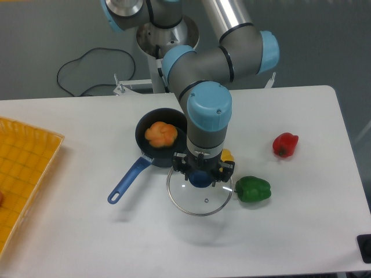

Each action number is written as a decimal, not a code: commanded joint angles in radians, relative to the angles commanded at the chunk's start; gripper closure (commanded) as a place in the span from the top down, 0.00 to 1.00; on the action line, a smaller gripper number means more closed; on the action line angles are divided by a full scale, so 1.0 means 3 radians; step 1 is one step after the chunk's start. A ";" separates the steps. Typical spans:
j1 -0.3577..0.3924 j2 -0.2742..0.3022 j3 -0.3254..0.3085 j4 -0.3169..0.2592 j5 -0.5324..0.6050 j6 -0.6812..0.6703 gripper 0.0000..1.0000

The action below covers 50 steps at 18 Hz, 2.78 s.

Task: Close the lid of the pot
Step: 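Carry the glass lid by its blue knob toward the saucepan, then lower the glass lid onto the saucepan rim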

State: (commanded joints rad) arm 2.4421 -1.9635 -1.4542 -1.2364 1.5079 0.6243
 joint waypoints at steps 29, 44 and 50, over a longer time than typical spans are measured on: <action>-0.0219 0.0603 -0.0818 0.0036 -0.0005 0.0271 0.48; -0.0256 0.1038 -0.1391 0.0159 0.0000 0.0460 0.48; -0.0245 0.1084 -0.1498 0.0230 -0.0005 0.0465 0.47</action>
State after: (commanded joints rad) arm 2.3685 -1.6383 -1.9036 -1.1675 1.5064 0.7639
